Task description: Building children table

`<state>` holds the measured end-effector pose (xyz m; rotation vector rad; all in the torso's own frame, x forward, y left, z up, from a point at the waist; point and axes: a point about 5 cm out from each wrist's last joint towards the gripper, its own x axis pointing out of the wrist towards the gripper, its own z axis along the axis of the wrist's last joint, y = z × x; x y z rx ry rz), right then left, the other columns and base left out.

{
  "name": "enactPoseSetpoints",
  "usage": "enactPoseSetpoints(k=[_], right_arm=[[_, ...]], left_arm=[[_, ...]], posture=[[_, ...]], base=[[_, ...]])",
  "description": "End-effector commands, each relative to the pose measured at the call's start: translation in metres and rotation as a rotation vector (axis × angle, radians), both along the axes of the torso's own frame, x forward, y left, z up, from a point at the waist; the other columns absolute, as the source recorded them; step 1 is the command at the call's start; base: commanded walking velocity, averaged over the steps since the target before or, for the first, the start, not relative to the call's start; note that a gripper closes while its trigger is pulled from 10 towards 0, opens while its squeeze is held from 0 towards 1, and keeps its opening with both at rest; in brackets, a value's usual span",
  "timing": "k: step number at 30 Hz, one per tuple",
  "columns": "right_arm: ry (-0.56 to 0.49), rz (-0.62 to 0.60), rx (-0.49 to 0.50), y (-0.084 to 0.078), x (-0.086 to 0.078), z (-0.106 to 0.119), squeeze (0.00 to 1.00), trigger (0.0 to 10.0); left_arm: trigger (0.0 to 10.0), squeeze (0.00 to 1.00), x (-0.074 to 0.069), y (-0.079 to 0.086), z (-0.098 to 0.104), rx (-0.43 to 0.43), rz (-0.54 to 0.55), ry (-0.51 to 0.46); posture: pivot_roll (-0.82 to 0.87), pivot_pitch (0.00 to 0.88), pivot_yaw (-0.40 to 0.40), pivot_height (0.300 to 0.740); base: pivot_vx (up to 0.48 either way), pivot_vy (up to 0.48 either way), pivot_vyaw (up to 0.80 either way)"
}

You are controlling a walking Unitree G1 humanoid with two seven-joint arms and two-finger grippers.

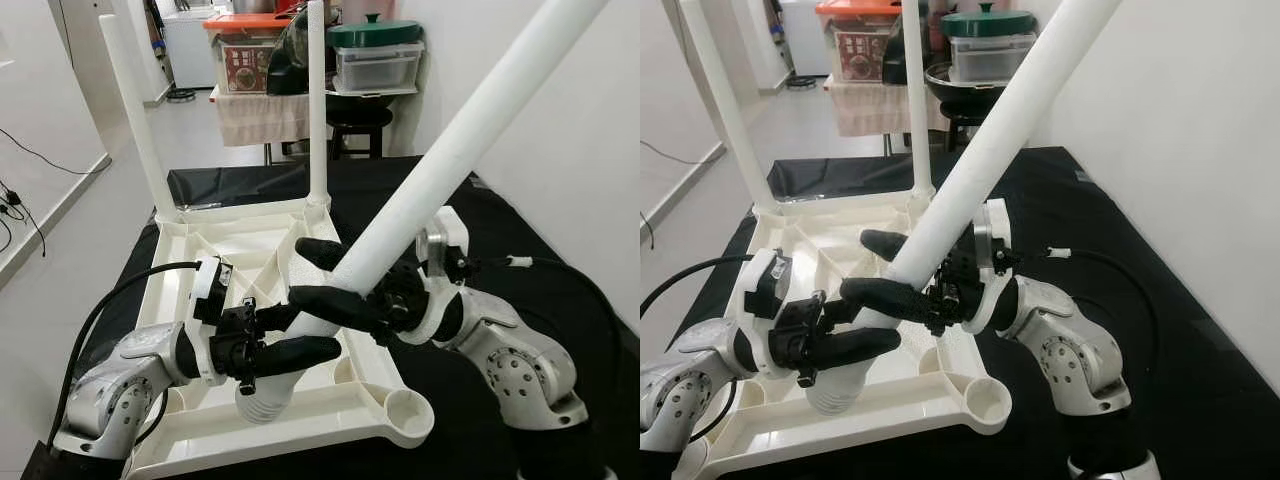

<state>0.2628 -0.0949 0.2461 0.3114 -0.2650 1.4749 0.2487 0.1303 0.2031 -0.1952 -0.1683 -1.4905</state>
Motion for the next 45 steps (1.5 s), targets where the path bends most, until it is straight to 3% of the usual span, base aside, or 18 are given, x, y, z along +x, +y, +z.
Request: enactPoseSetpoints(k=[1, 17, 18, 24, 29, 32, 34, 37, 42, 45], right_arm=[[-0.013, -0.019, 0.02, -0.002, 0.002, 0.004, 0.0, 0.0], [0.001, -0.091, 0.006, -0.012, 0.013, -0.001, 0.0, 0.0], [0.0, -0.124, -0.001, -0.014, 0.016, -0.002, 0.0, 0.0], [0.016, -0.3, -0.007, -0.03, 0.031, -0.004, 0.0, 0.0], [0.016, -0.477, -0.007, -0.06, 0.044, -0.001, 0.0, 0.0], [0.012, -0.52, -0.005, -0.067, 0.047, 0.001, 0.0, 0.0], [0.004, -0.63, -0.017, -0.081, 0.055, 0.004, 0.0, 0.0], [0.001, -0.718, -0.034, -0.089, 0.062, 0.005, 0.0, 0.0], [-0.019, -0.845, -0.097, -0.095, 0.074, 0.004, 0.0, 0.0], [-0.044, -0.86, -0.164, -0.09, 0.077, -0.001, 0.0, 0.0]], left_arm=[[10.0, 0.0, -0.002, -0.003, 0.001, 0.007, -0.021, -0.017], [10.0, 0.0, 0.007, 0.003, -0.001, -0.009, 0.055, 0.013], [10.0, 1.0, 0.009, 0.004, -0.001, -0.026, 0.082, 0.044], [10.0, 1.0, 0.009, 0.02, -0.004, -0.026, 0.147, 0.074], [10.0, 1.0, 0.006, 0.055, -0.005, 0.029, 0.248, 0.082], [10.0, 1.0, 0.005, 0.064, -0.005, 0.05, 0.281, 0.079], [10.0, 1.0, 0.005, 0.082, -0.003, 0.092, 0.356, 0.063], [10.0, 1.0, 0.005, 0.094, 0.005, 0.105, 0.409, 0.035], [10.0, 1.0, 0.004, 0.099, 0.028, 0.067, 0.433, -0.047], [10.0, 1.0, 0.004, 0.089, 0.045, -0.009, 0.384, -0.093]], posture=[[0.01, 0.0, 0.005, 0.74], [0.0, 0.0, -0.003, 0.74], [0.0, 0.0, 0.004, 0.74], [0.0, 0.0, 0.008, 0.74], [0.0, 0.0, 0.011, 0.74], [0.0, 0.0, 0.011, 0.74], [0.0, 0.0, 0.008, 0.74], [0.01, 0.0, 0.006, 0.74], [0.01, 0.0, 0.002, 0.74], [0.01, 0.0, 0.002, 0.74]], base=[[0.0, 0.0, 0.0], [0.0, 0.0, 0.0], [0.0, 0.0, 0.0], [0.0, 0.0, 0.0], [0.0, 0.0, 0.0], [0.0, 0.0, 0.0], [0.0, 0.0, 0.0], [0.0, 0.0, 0.0], [0.0, 0.0, 0.0], [0.0, 0.0, 0.0]])
